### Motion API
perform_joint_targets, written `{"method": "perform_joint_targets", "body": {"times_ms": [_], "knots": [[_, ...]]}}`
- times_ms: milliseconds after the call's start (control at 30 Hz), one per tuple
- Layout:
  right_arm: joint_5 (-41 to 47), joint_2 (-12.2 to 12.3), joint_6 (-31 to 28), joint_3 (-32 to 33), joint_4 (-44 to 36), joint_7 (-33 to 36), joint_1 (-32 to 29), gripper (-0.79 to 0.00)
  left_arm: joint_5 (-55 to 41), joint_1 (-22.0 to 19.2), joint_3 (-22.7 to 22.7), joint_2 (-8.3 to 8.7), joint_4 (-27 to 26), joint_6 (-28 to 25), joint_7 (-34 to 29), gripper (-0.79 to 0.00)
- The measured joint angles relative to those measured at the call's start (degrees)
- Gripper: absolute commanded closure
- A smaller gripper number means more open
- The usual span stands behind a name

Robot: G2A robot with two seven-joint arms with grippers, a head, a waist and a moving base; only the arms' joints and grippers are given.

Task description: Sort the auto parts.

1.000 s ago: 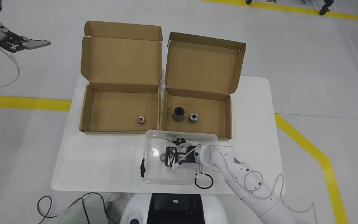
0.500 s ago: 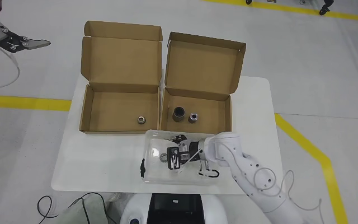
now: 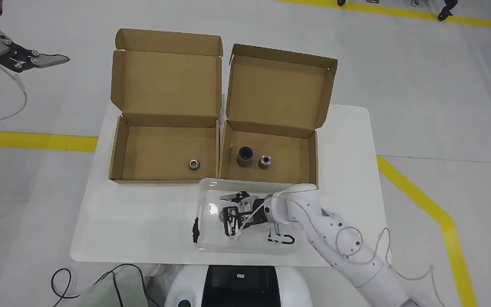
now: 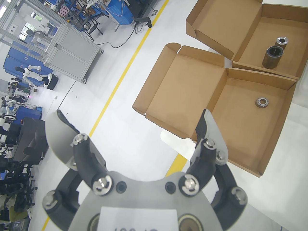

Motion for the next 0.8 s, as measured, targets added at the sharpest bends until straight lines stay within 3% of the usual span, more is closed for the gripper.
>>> {"method": "perform_joint_targets", "body": {"times_ms": [300, 600, 800], "knots": [[-3.13, -0.77, 2.94, -3.85, 3.21, -1.17, 1.38, -0.480, 0.00, 0.00, 0.00, 0.00, 0.00, 0.00, 0.00, -0.785], [-3.91, -1.04, 4.12, -5.34, 5.27, -3.61, 2.18, -0.388, 0.00, 0.00, 0.00, 0.00, 0.00, 0.00, 0.00, -0.785], [-4.27, -0.93, 4.71, -5.60, 6.00, -4.44, 2.01, -0.388, 0.00, 0.00, 0.00, 0.00, 0.00, 0.00, 0.00, -0.785]]}}
